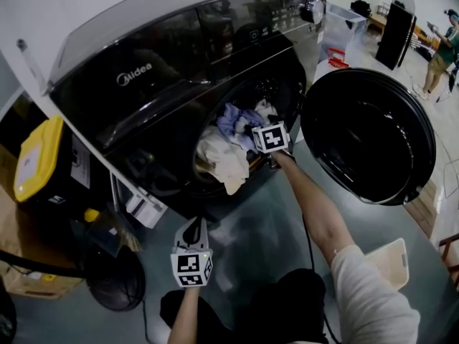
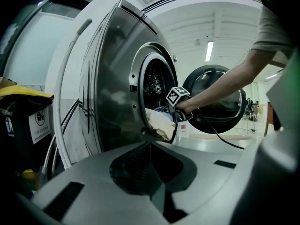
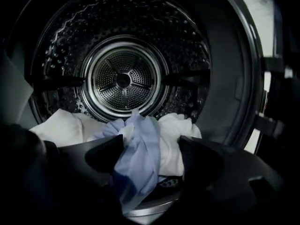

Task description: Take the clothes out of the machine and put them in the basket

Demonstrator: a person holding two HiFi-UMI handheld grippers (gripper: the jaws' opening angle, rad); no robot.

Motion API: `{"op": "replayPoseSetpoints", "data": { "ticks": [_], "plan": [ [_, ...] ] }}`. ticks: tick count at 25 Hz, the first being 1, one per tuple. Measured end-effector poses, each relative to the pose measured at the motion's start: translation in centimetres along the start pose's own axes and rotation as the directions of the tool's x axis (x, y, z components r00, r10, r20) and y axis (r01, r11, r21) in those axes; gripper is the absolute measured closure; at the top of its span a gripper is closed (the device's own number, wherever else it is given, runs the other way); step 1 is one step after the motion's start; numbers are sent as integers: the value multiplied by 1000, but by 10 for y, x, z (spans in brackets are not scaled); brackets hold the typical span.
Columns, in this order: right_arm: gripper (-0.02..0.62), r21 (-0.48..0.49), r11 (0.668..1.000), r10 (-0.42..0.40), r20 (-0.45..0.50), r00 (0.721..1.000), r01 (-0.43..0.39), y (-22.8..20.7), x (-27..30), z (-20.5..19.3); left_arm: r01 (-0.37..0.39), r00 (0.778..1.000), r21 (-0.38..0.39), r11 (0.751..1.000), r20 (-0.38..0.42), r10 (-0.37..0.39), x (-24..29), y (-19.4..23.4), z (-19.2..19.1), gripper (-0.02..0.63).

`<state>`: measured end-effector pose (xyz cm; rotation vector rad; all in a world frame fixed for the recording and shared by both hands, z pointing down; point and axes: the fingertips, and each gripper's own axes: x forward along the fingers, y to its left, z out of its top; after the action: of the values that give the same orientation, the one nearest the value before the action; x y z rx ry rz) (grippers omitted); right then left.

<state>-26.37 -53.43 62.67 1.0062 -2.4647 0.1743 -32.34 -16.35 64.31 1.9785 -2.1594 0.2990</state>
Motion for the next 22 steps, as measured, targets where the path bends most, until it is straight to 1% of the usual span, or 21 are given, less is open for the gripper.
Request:
{"op": "replayPoseSetpoints", "data": {
  "ticks": [2,3,6,8,11,14,19,22],
  "plan": [
    [216,47,999,21,3,1000,-21,1,0,-1,-3,1000,-5,1000,4,3,0,2,1,581],
    [252,61,998,30,2,1000,-30,3,-1,-3,-2,1000,-6,1000,4,2,1,2,1,581],
    [393,76,996,38,5,999,-38,7,-6,-6,7,1000,-2,1000,3,-7,2,-2,1,581],
    [436,85,996,37,11,999,-38,8,-8,-7,12,1000,2,1000,4,-12,1,-4,2,581],
    [460,80,996,29,14,999,-30,9,-11,-5,14,1000,9,1000,8,-14,-1,-4,3,581],
    [468,74,997,25,36,999,-27,11,-19,0,16,1000,8,1000,9,-16,-3,-4,4,581],
    [474,64,997,36,115,993,-43,14,-43,16,34,999,14,999,19,-34,-2,-14,12,581],
    [474,56,998,25,165,986,-35,13,-64,29,50,998,19,999,32,-50,0,-17,19,581]
  ]
}}
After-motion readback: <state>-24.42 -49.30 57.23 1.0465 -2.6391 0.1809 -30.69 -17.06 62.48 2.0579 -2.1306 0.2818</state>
